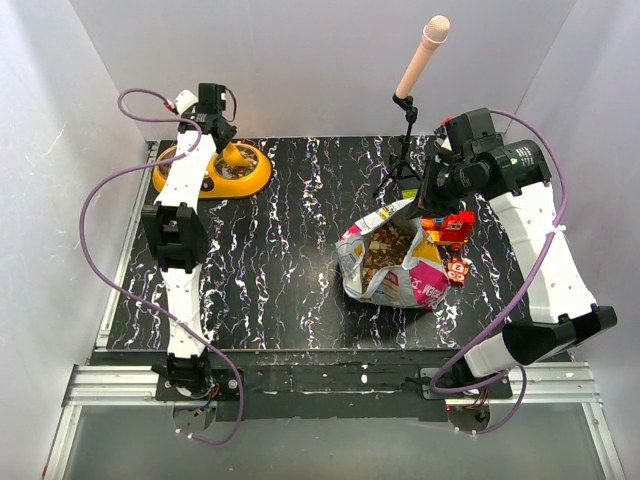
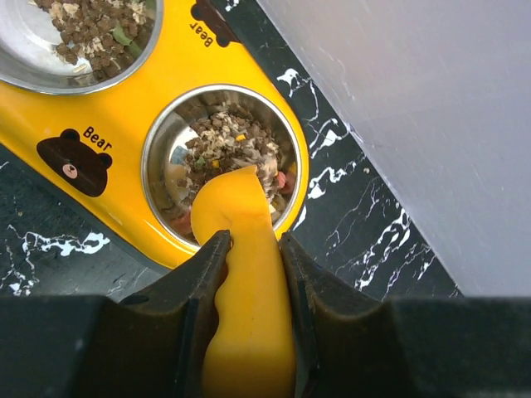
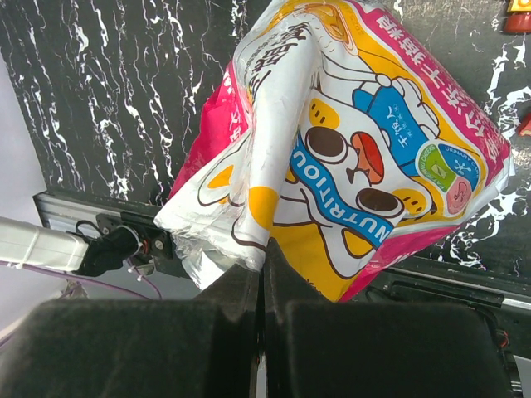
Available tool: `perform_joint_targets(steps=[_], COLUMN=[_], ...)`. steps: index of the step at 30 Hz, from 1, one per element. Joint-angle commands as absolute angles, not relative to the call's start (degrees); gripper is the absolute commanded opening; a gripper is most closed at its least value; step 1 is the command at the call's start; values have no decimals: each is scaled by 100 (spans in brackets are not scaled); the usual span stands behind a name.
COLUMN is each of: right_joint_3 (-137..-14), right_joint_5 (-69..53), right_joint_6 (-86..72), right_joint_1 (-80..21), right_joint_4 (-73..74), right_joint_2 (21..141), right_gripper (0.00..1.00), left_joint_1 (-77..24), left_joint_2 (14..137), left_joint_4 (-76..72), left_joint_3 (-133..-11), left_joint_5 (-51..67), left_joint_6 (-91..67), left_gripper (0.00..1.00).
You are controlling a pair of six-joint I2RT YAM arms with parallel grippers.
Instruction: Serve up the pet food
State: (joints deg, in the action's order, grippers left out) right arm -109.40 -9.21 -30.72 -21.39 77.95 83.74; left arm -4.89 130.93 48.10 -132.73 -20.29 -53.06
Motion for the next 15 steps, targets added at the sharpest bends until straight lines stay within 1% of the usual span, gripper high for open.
perform_joint_targets(steps=[1,3,9,13,15], right_joint_3=[-11680,-11733,-11786,-11856,-11865], right_joint_5=[-1380,-1389,-1459,-1459,-1459], right_joint_6=[-3129,-3120,-3102,-3076,-3067], right_joint_1=[-2065,-2048,-2030,-2022,-2021], right_joint_4=[6891,6926,6943,6970,6987], right_joint_2=[8060,8095,8139,8165,8183], right_gripper=[1,1,1,1,1], left_joint_1=[-615,-685,-721,-738,-843], left_joint_2=[13052,13052,12911,12902,12894], left_joint_4=[5334,5449,5379,5239,5020], left_joint_3=[-13938,-14088,-14150,-14168,-14220], left_joint_5=[-2610,-2855,-3111,-3077,-3049], left_joint_6=[-4633,-4457,-3877,-3491,-3017], left_gripper=[0,0,0,0,0])
